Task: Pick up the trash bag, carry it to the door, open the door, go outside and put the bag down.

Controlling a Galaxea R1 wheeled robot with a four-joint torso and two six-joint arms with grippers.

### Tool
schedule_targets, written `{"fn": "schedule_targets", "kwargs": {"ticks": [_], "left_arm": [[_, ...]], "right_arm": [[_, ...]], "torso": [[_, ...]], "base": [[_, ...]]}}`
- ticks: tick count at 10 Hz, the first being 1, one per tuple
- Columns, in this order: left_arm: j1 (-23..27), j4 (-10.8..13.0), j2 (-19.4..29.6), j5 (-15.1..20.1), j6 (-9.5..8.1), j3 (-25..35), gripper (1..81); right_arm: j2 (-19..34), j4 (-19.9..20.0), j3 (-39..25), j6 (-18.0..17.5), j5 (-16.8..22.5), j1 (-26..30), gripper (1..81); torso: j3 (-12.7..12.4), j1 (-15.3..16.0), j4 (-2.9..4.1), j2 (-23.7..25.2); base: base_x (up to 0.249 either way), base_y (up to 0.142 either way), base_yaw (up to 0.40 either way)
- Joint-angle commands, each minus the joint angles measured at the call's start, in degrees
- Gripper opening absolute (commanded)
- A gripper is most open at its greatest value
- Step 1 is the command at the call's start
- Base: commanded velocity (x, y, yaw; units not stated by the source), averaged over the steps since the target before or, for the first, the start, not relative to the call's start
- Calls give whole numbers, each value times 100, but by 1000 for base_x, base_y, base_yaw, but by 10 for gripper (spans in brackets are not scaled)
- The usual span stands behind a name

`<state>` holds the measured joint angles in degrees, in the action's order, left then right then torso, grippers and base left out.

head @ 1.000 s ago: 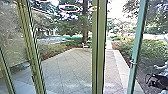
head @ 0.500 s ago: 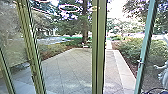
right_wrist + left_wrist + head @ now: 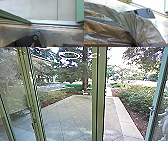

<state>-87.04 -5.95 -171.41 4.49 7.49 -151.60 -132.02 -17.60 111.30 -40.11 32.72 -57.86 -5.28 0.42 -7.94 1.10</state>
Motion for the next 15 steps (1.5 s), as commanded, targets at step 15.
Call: {"fn": "schedule_targets", "kwargs": {"ticks": [15], "left_arm": [[456, 41, 1, 263, 43, -80, 10]], "right_arm": [[-3402, -1580, 3318, 73, -2507, -2411, 811]], "torso": [[-9, -2, 2, 2]], "base": [[0, 0, 0]]}}
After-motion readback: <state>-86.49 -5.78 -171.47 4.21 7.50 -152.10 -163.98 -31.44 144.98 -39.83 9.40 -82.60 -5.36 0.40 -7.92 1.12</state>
